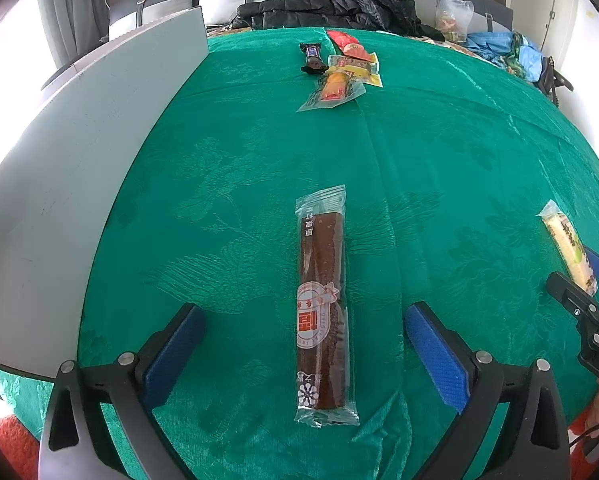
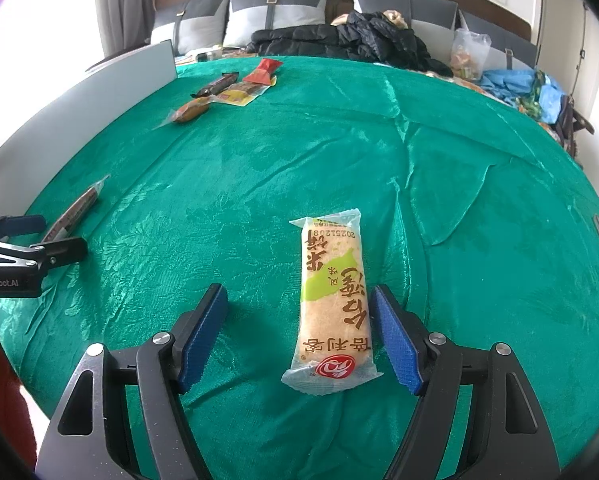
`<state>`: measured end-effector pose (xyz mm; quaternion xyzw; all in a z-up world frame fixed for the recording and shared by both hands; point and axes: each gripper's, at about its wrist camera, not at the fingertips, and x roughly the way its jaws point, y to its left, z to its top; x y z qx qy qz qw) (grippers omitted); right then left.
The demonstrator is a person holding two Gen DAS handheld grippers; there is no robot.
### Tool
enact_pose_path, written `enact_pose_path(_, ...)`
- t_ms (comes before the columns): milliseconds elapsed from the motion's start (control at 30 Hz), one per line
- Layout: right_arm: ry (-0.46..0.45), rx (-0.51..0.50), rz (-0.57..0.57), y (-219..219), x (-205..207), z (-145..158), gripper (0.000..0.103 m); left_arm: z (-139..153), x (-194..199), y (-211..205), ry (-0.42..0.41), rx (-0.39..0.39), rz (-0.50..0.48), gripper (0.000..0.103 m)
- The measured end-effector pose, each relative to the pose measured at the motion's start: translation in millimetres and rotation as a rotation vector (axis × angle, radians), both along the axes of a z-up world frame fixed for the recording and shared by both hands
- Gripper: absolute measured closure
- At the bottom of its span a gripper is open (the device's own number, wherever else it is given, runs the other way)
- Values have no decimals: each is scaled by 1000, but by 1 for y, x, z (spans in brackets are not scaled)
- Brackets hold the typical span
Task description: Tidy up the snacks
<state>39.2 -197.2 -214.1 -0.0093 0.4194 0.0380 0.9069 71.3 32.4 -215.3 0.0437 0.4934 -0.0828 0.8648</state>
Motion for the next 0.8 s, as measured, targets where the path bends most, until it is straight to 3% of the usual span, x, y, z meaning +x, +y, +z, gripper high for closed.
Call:
enact_pose_path(500,4,1,-2,-1,-1,-1,26,-2,0,0,-6,2,2,1)
enact_pose_path(800,62,2,-13,1,8,3,26,-2,0,1,-6,1,-2,1)
